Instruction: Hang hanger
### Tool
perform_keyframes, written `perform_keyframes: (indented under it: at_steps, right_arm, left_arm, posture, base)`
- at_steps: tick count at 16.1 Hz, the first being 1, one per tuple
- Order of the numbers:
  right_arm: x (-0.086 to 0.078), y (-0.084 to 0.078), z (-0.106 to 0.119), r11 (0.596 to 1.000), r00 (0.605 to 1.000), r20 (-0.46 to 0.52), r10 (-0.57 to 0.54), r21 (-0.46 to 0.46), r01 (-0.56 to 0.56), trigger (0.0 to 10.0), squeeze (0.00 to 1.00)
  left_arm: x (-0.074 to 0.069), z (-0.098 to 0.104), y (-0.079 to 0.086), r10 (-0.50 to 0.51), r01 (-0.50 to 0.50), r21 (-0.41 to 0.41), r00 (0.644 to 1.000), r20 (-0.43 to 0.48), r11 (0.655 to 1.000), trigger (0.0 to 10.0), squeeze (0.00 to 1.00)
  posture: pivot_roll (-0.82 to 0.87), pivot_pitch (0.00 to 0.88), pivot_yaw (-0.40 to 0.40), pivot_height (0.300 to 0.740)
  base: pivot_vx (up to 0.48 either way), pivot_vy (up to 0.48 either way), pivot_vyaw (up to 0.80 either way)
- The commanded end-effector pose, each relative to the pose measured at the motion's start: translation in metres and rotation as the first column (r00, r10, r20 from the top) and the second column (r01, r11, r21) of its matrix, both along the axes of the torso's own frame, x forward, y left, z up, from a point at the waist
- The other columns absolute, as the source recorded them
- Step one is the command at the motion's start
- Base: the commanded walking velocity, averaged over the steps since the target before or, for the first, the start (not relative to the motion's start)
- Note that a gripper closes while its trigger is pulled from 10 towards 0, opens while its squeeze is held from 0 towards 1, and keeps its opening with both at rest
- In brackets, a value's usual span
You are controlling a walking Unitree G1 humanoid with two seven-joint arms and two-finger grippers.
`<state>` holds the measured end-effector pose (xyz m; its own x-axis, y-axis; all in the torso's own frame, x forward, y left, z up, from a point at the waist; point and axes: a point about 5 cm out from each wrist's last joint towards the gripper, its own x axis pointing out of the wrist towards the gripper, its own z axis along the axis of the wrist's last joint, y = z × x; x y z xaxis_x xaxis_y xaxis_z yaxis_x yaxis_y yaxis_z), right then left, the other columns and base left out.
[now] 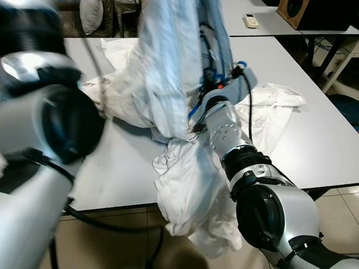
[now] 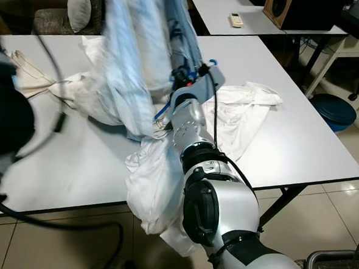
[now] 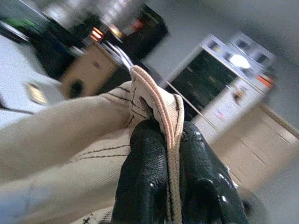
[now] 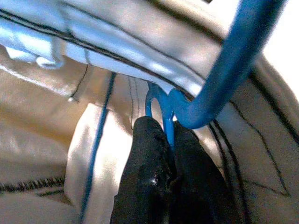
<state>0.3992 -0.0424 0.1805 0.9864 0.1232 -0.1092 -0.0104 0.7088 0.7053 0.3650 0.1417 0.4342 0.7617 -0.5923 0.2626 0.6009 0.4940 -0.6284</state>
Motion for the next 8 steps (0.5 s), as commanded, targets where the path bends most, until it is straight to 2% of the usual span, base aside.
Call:
perform_keyframes:
  at_steps: [1, 3, 5, 6, 7, 8]
  right_arm:
    - [-0.022, 0.051, -0.022, 0.987, 0.981, -0.108, 0.159, -0.015, -0.161, 10.0, 0.00]
    - [-0.024, 0.054, -0.026, 0.972, 0.968, -0.113, 0.225, -0.038, -0.231, 10.0, 0.00]
    - [-0.023, 0.053, -0.022, 0.949, 0.948, -0.090, 0.307, -0.047, -0.312, 10.0, 0.00]
    - [-0.020, 0.051, -0.015, 0.928, 0.930, -0.056, 0.363, -0.070, -0.366, 10.0, 0.00]
    - [-0.018, 0.049, -0.003, 0.904, 0.907, -0.010, 0.421, -0.074, -0.421, 10.0, 0.00]
    - [-0.017, 0.049, 0.010, 0.879, 0.880, 0.028, 0.475, -0.055, -0.473, 10.0, 0.00]
  left_arm:
    - [-0.011, 0.039, 0.018, 0.126, -0.122, -0.033, 0.978, 0.168, 0.992, 0.0, 0.00]
    - [-0.006, 0.045, 0.037, 0.261, -0.269, 0.008, 0.941, 0.217, 0.963, 0.0, 0.00]
    - [0.000, 0.047, 0.065, 0.418, -0.461, 0.085, 0.857, 0.303, 0.883, 0.0, 0.00]
    - [0.004, 0.041, 0.087, 0.508, -0.586, 0.155, 0.784, 0.357, 0.796, 0.0, 0.00]
    - [0.009, 0.024, 0.112, 0.594, -0.710, 0.259, 0.696, 0.403, 0.655, 0.0, 0.00]
    - [0.012, 0.006, 0.133, 0.649, -0.765, 0.327, 0.644, 0.406, 0.555, 0.0, 0.00]
  posture:
    - [0.18, 0.000, 0.047, 0.740]
    - [0.16, 0.000, 0.046, 0.740]
    - [0.14, 0.000, 0.048, 0.740]
    - [0.11, 0.000, 0.054, 0.740]
    - [0.10, 0.000, 0.057, 0.740]
    - [0.08, 0.000, 0.061, 0.740]
  base:
    - [0.000, 0.000, 0.00]
    - [0.000, 0.000, 0.00]
    - [0.000, 0.000, 0.00]
    - [0.000, 0.000, 0.00]
    - [0.000, 0.000, 0.00]
    - [0.000, 0.000, 0.00]
